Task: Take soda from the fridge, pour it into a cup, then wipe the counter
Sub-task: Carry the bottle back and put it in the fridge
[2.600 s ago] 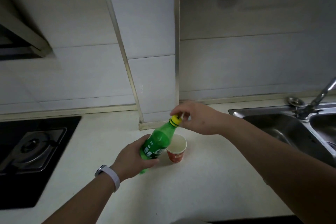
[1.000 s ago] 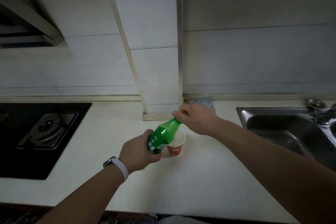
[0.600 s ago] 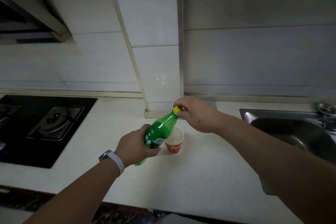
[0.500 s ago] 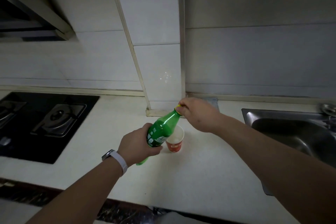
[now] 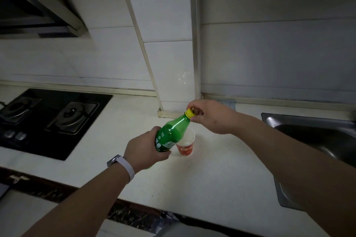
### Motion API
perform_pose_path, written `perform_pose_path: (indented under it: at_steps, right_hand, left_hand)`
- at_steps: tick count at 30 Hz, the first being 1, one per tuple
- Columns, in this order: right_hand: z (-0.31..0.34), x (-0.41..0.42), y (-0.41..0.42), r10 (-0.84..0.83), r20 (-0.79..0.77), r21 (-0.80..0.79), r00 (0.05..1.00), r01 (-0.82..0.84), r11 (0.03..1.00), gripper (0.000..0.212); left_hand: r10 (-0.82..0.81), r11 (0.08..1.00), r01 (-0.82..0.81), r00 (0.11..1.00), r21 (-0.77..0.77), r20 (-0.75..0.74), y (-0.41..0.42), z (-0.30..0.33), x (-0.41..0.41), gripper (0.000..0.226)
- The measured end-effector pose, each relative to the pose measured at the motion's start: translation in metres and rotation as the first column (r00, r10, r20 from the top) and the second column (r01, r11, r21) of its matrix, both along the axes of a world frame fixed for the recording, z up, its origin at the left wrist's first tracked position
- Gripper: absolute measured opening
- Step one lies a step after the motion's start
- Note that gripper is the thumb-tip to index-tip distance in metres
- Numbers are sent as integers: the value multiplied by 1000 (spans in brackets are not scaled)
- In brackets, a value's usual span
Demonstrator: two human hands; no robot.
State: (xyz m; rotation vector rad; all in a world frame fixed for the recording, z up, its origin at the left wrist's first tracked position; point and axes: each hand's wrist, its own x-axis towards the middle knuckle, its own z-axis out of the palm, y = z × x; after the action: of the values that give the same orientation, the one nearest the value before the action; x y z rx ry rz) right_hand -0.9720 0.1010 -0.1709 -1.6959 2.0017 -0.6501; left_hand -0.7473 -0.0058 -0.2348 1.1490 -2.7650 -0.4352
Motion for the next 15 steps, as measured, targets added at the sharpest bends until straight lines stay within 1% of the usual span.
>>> perform_pose_path:
  at_steps: [3, 6, 10, 12, 13, 15]
  right_hand:
    - [-4, 4, 3, 2, -75, 29, 997, 0, 1000, 17]
    - [-8, 7, 5, -23, -69, 40, 997, 26, 999, 19]
    - [-7, 11, 2, -27, -92, 33, 995, 30, 999, 21]
    - [-7, 17, -3, -4, -59, 15, 998, 5, 1000, 24]
    - [-7, 21, -5, 21, -35, 5, 999, -21, 1000, 30]
    - [-5, 32, -11, 65, -10, -8, 998, -65, 998, 52]
  left_hand:
    - [18, 998, -16, 999, -61, 34, 3, 0, 0, 56]
    - [25, 996, -20, 998, -92, 52, 4, -2, 1, 54]
    - [33, 996, -29, 999, -80, 37, 2, -3, 7, 55]
    - [56, 997, -56, 998, -52, -2, 0, -2, 15, 57]
    - [79, 997, -80, 996, -23, -30, -1, -1, 20, 58]
    - [158, 986, -150, 982, 77, -103, -5, 2, 32, 59]
